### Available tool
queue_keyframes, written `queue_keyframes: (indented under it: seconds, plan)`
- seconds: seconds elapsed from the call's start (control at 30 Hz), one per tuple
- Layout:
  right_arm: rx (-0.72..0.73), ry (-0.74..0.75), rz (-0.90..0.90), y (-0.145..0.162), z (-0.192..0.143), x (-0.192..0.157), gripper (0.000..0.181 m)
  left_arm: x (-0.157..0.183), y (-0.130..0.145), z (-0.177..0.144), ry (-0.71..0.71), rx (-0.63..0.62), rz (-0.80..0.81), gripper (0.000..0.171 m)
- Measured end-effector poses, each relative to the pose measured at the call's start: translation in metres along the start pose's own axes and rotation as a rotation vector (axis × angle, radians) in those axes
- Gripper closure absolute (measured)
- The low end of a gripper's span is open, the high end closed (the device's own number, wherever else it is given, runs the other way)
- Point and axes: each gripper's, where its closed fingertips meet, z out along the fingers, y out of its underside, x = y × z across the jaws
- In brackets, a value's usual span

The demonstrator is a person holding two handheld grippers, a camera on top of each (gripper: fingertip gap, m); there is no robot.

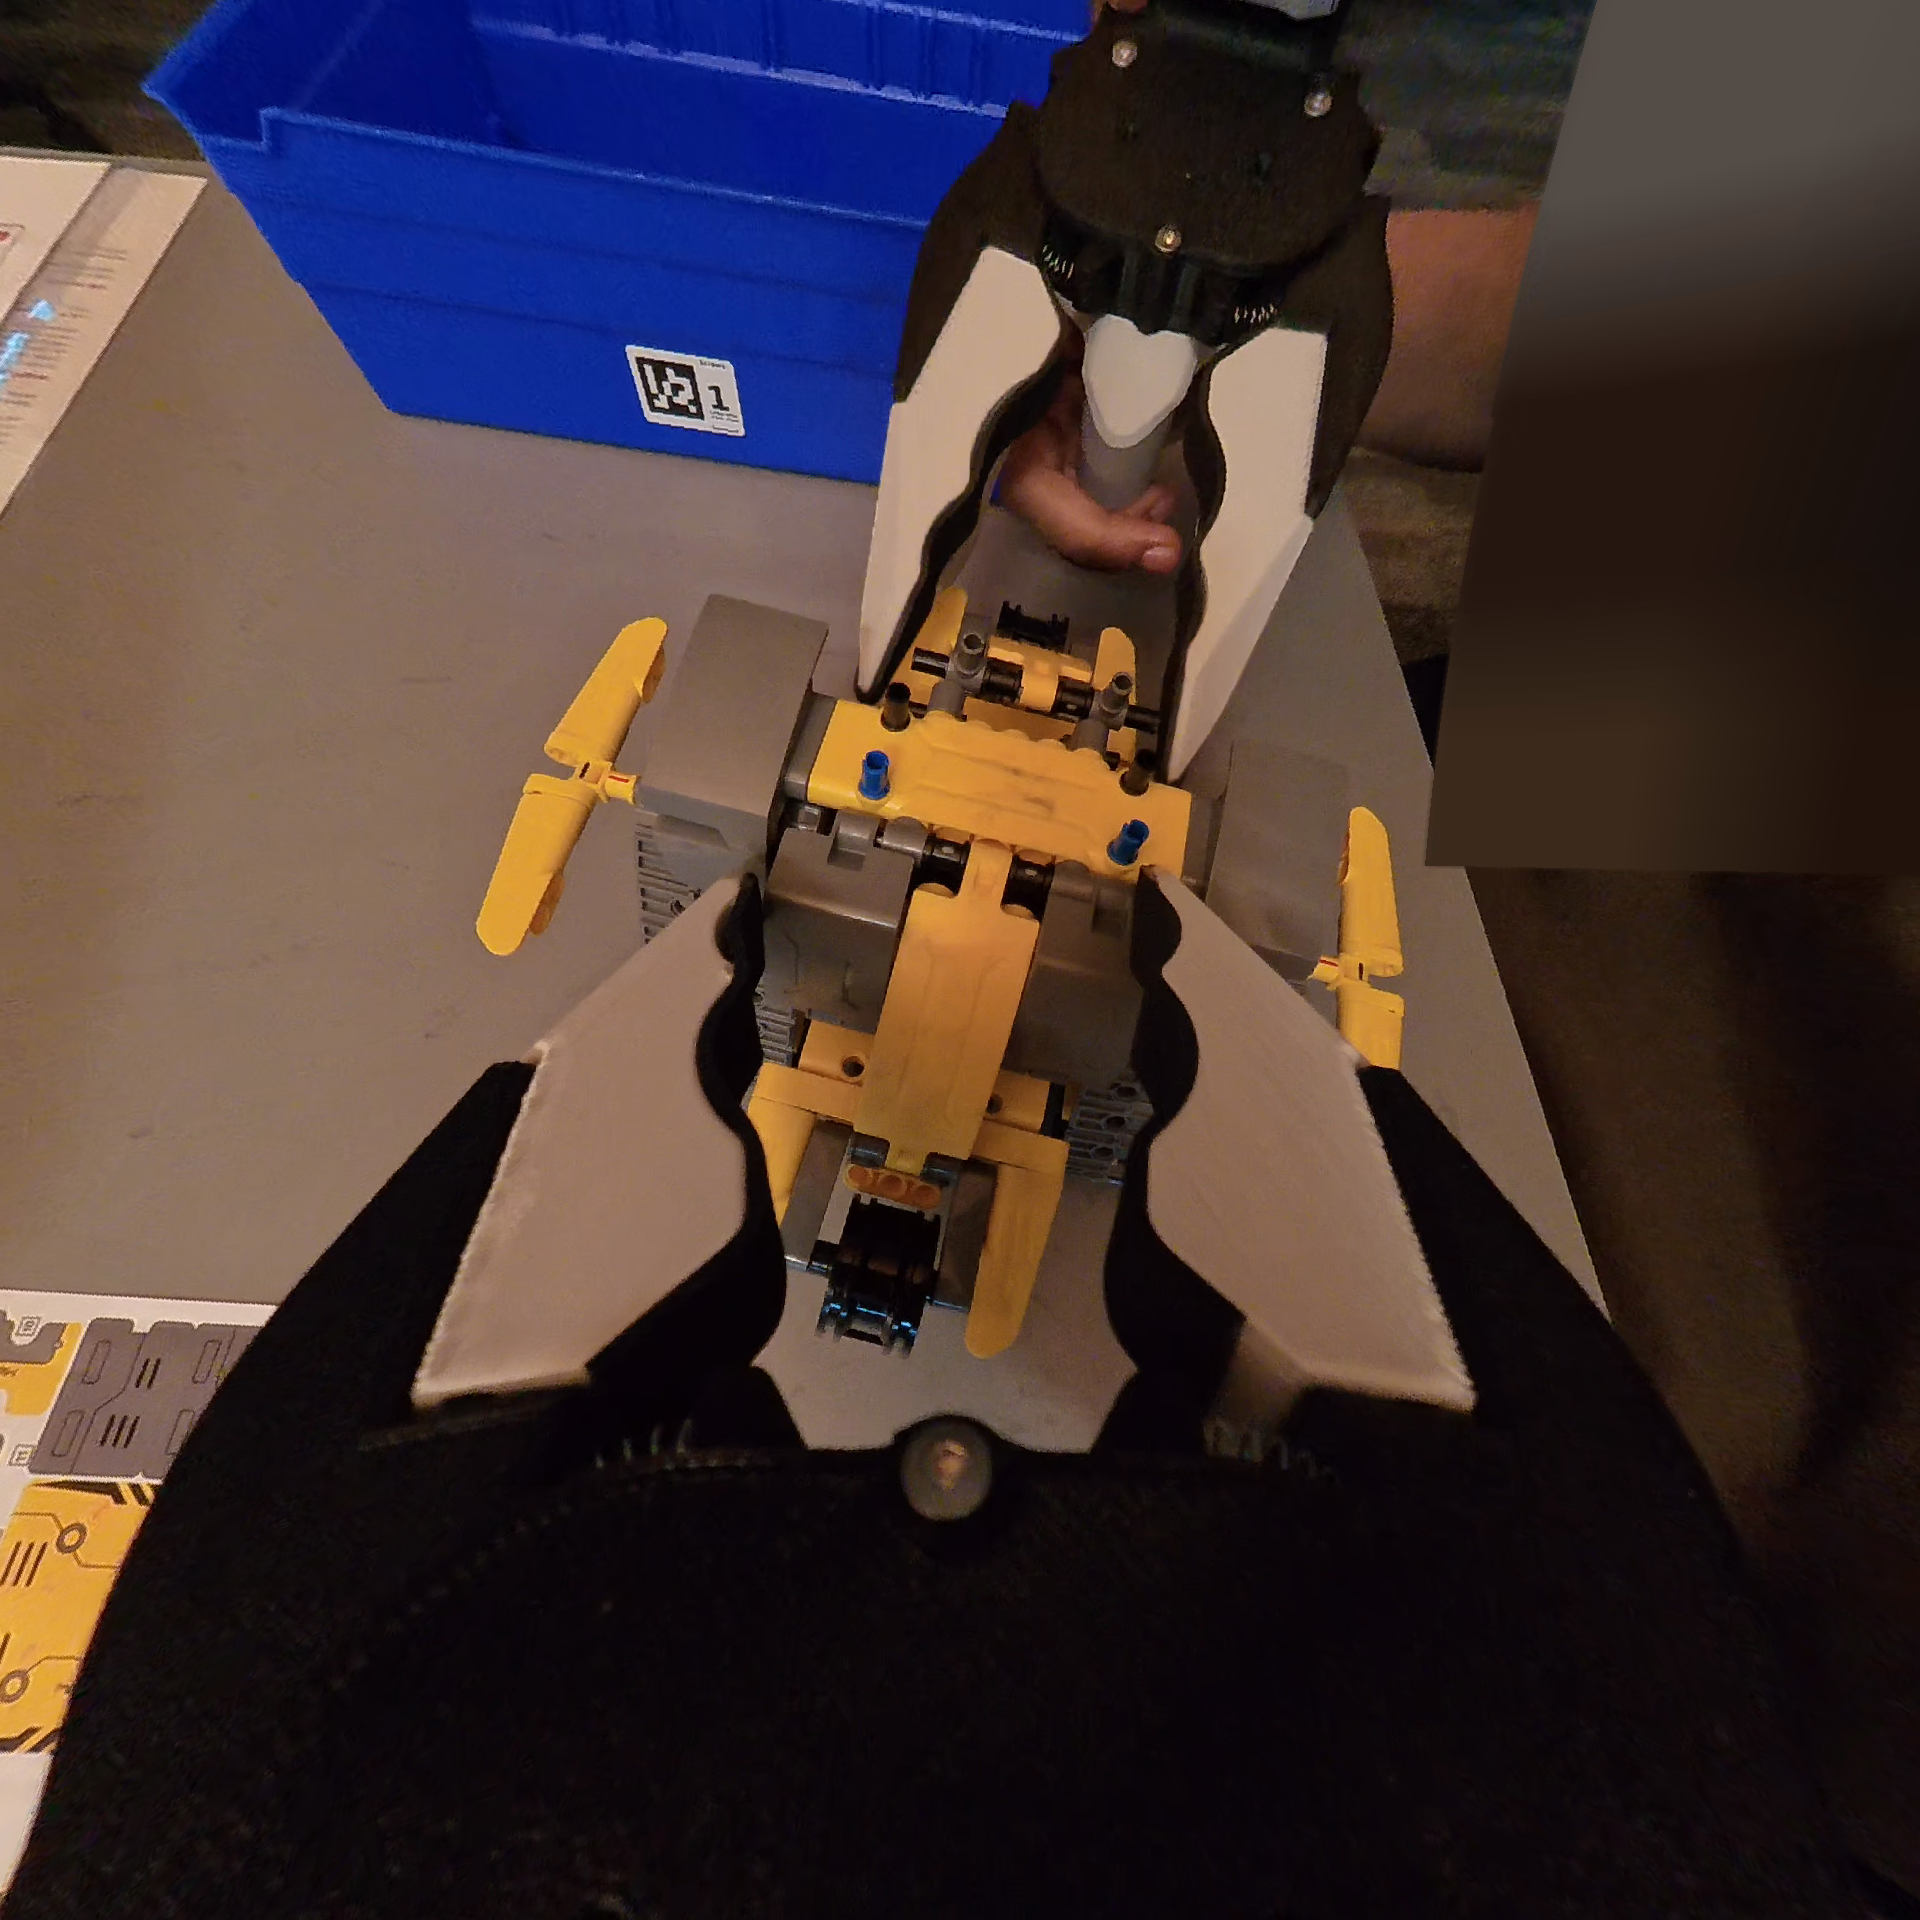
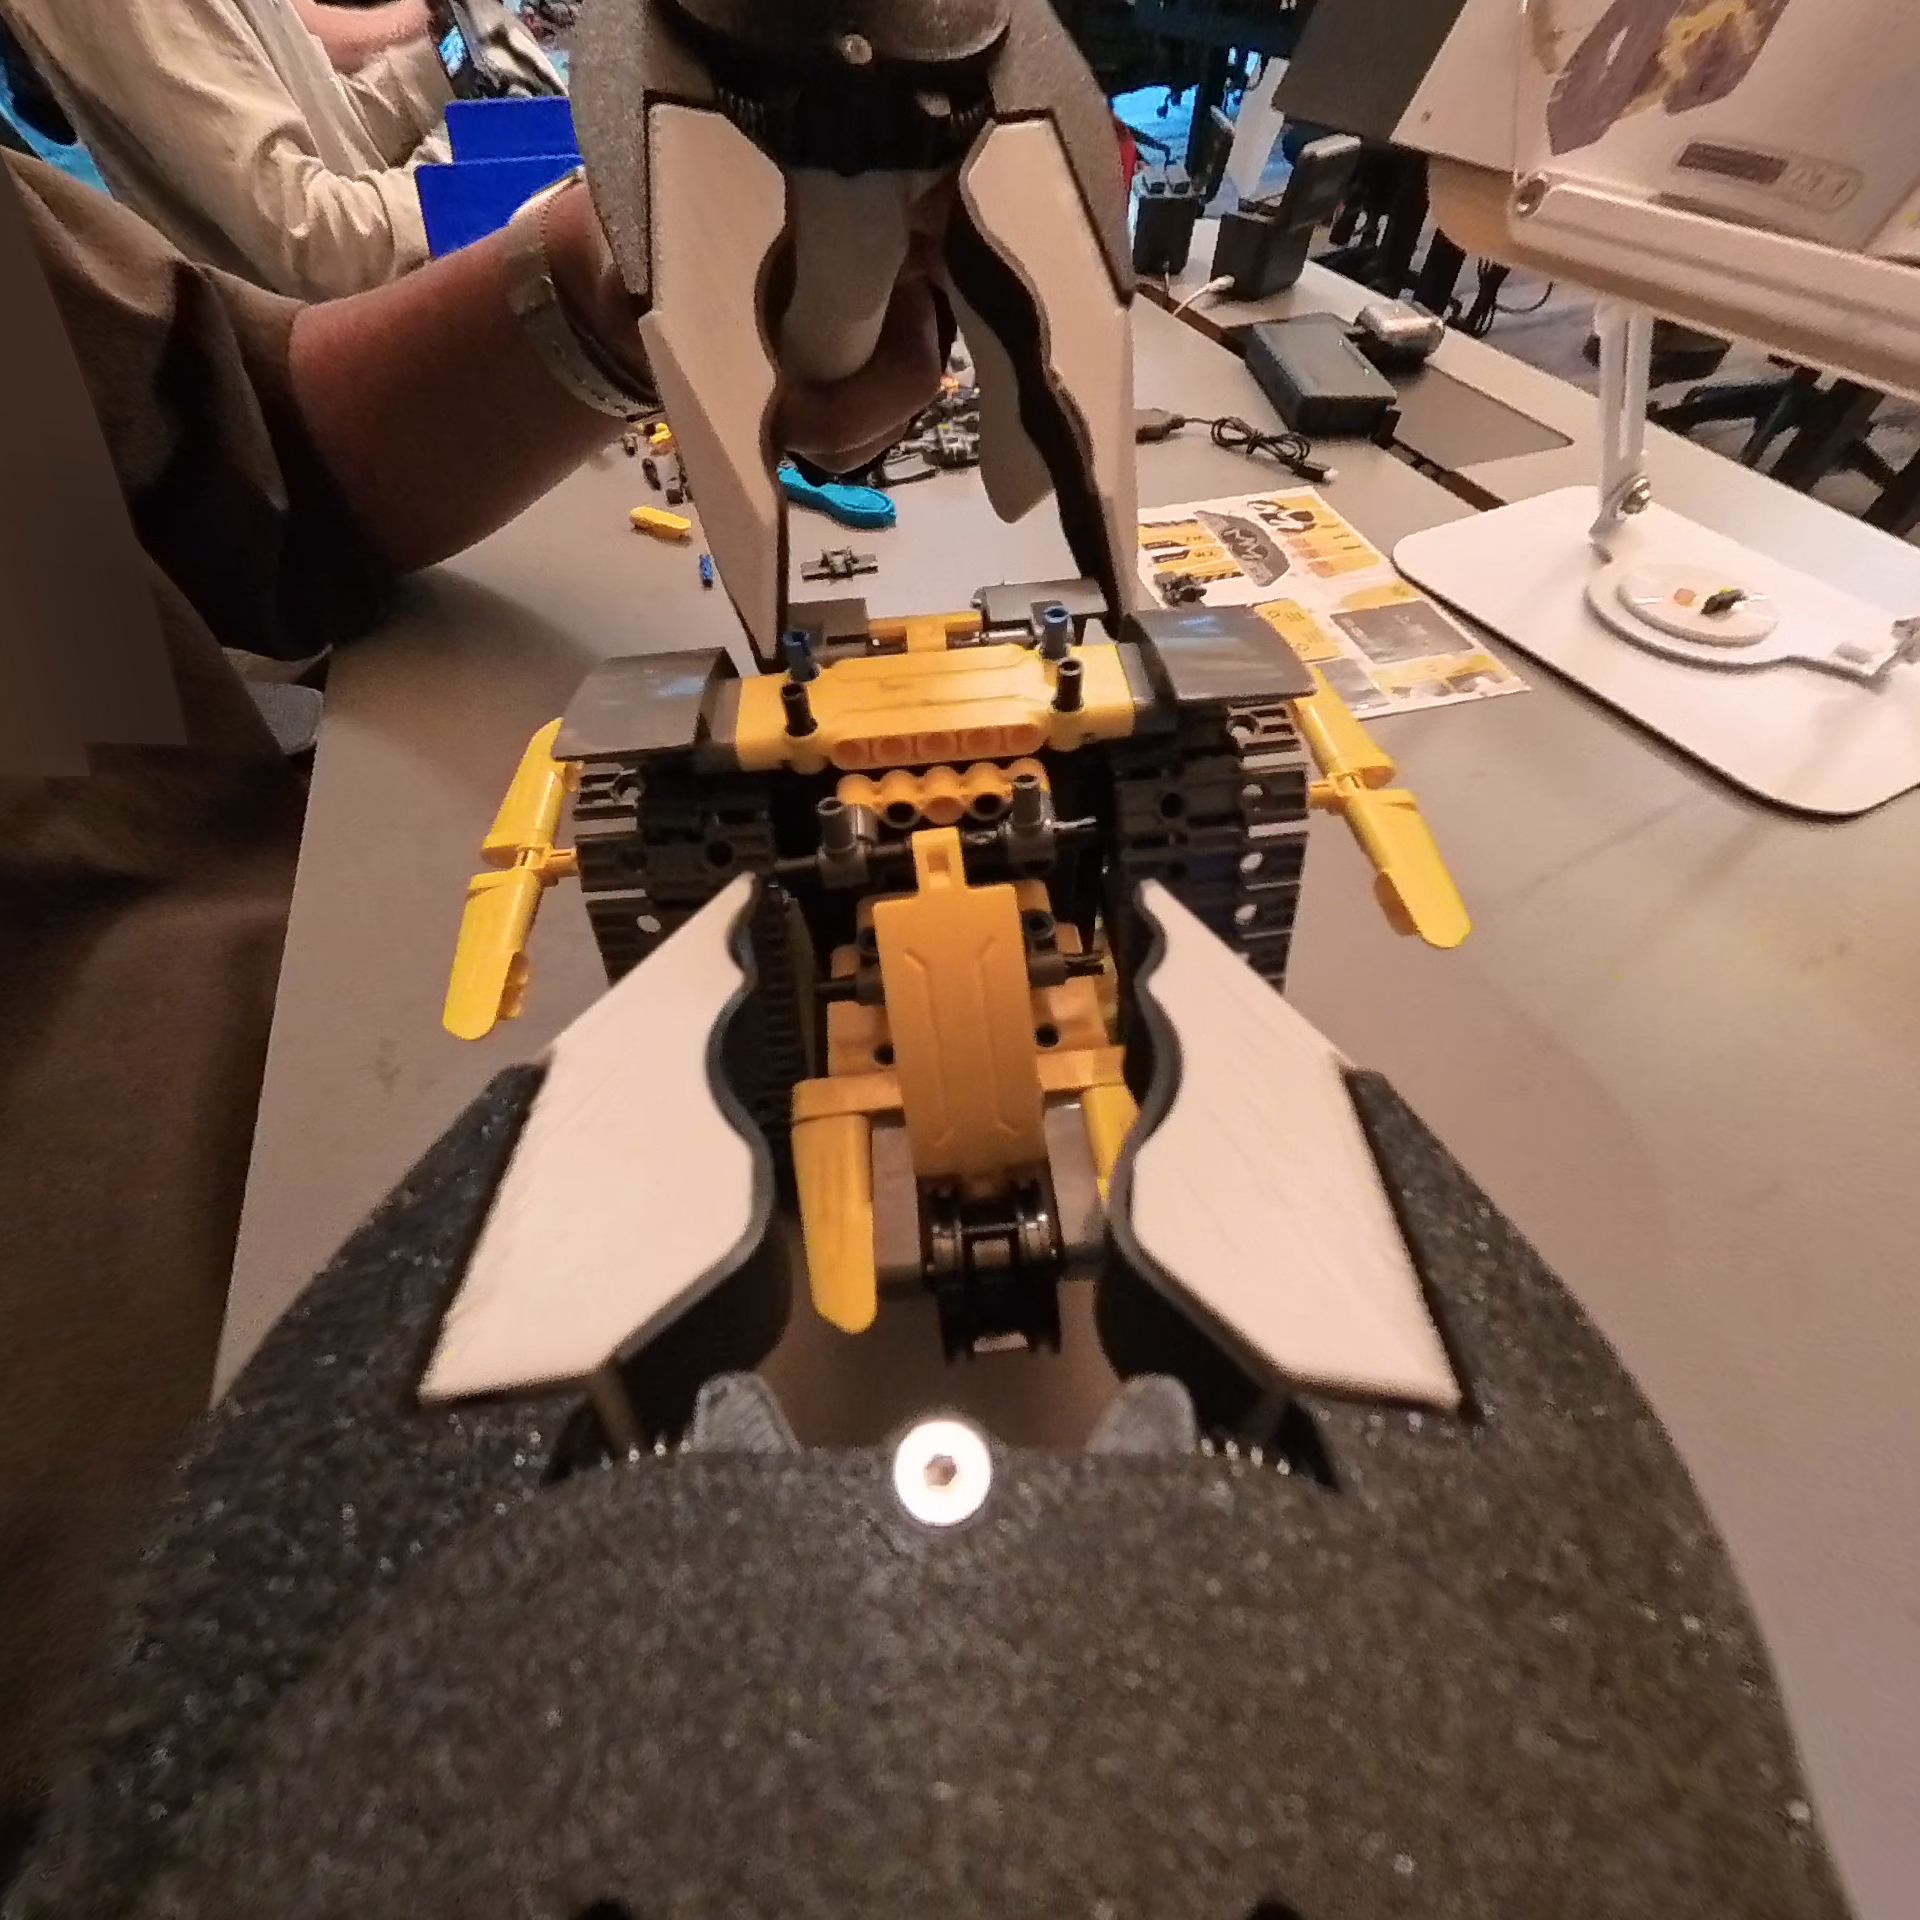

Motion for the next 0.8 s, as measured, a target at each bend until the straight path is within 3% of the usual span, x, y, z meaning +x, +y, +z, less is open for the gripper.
queue_keyframes:
  seconds: [0.33,0.47,0.63,0.8]
  plan:
    - [0.123,-0.032,0.027,-0.017,-0.007,0.000,0.132,0.003,-0.001,-0.003,0.020,0.005,-0.015,0.096]
    - [0.184,0.009,0.001,-0.027,-0.015,0.002,0.133,-0.001,-0.025,-0.021,0.001,0.125,-0.077,0.097]
    - [0.200,0.258,-0.192,-0.062,-0.028,0.017,0.132,-0.003,-0.073,-0.044,-0.017,0.376,-0.292,0.111]
    - [0.148,0.424,-0.456,-0.102,-0.022,0.012,0.132,0.013,-0.087,-0.034,0.185,0.437,-0.493,0.116]
